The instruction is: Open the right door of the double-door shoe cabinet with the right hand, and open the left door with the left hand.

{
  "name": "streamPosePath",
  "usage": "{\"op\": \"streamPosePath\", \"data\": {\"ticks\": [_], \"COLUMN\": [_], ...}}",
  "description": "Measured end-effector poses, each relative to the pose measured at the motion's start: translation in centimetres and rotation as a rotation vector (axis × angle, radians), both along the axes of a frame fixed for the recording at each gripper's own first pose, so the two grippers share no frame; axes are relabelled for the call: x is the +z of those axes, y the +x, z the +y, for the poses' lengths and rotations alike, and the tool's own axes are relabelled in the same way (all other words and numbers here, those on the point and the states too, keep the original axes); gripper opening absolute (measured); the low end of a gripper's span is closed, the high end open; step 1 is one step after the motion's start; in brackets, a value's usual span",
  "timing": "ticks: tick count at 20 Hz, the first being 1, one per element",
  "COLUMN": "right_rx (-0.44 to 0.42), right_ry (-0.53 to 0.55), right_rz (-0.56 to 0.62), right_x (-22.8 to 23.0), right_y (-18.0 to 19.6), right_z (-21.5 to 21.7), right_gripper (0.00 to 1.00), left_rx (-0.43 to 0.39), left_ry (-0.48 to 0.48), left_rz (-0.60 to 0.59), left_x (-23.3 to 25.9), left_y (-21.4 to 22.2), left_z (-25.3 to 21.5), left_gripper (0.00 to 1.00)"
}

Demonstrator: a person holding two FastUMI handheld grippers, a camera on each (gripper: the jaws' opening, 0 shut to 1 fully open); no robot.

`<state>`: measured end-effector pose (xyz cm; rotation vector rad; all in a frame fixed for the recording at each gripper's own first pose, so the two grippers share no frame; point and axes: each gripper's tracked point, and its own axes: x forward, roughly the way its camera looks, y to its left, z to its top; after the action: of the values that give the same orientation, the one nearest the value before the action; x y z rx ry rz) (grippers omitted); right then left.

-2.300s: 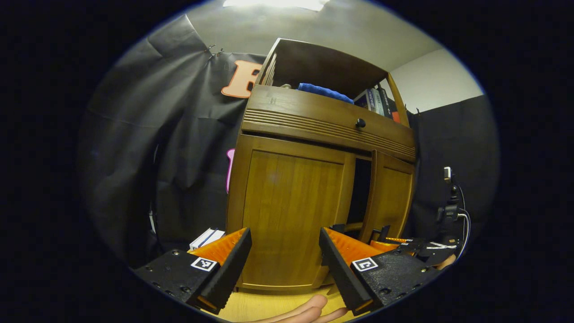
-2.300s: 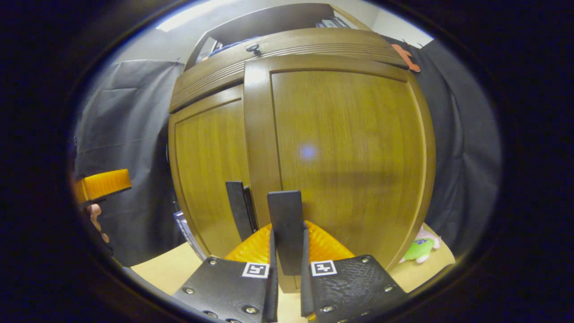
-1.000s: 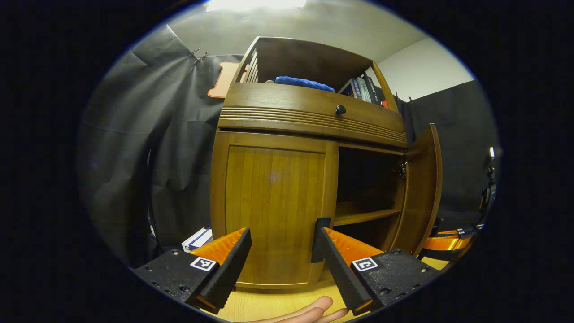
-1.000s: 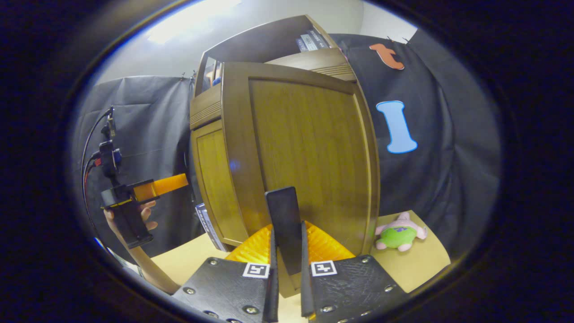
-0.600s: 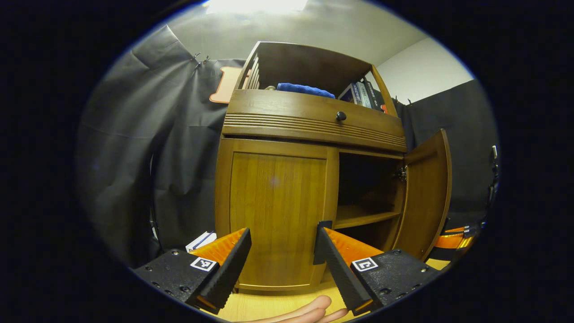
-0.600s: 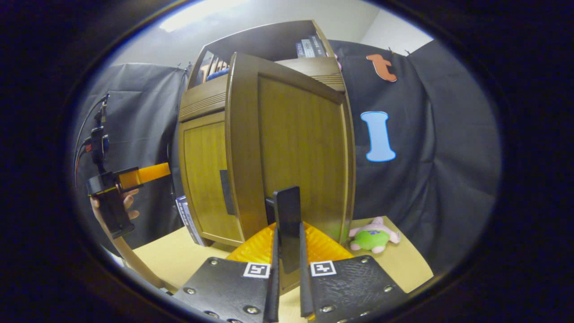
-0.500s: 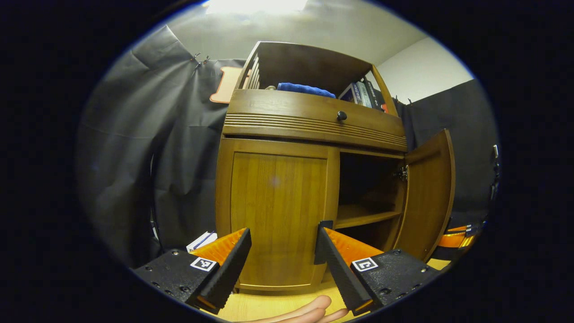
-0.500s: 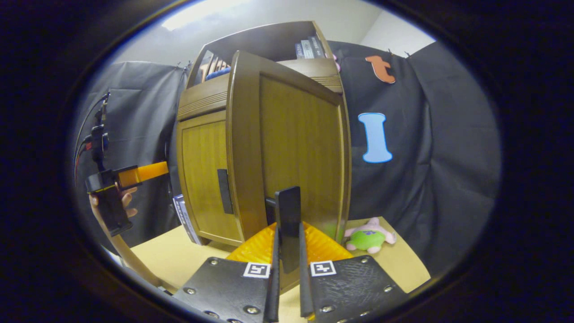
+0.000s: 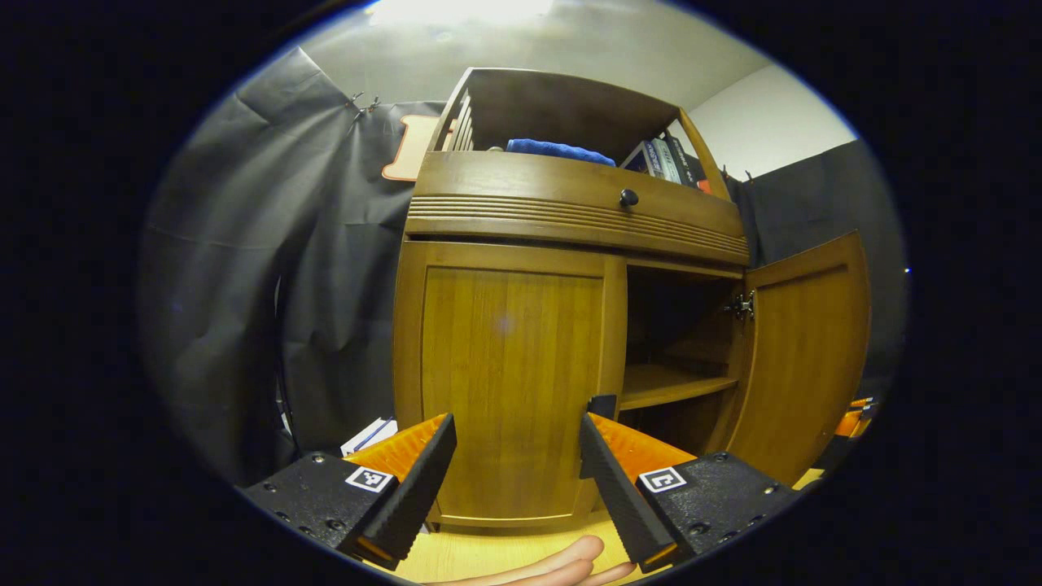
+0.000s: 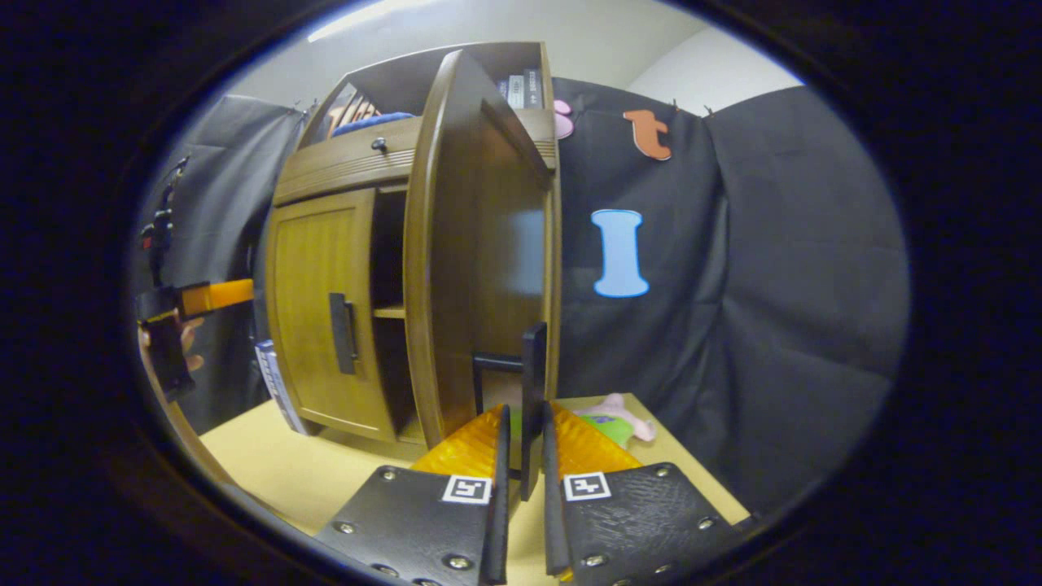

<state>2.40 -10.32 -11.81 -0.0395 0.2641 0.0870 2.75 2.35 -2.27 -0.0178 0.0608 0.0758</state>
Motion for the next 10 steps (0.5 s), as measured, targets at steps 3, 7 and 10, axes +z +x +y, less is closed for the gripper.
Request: {"op": "streamPosePath", "data": {"ticks": [3, 7, 10], "right_rx": [-0.052, 0.016, 0.077], "right_ry": [0.046, 0.167, 0.180], "right_rz": [-0.017, -0.039, -0.040], "right_x": [0.4, 0.2, -0.1], "right_y": [0.6, 1.2, 1.8], "right_z": [-3.6, -6.2, -7.5], "right_gripper": [0.01, 0.01, 0.01], "left_rx": [-0.001, 0.007, -0.002], "left_ry": [0.002, 0.001, 0.004], "left_rz": [0.016, 0.037, 0.051], "left_x": [-0.6, -1.4, -1.9], "left_y": [0.5, 1.3, 1.8], "left_z": [-0.1, 0.0, -0.4], "left_gripper": [0.94, 0.89, 0.89]}}
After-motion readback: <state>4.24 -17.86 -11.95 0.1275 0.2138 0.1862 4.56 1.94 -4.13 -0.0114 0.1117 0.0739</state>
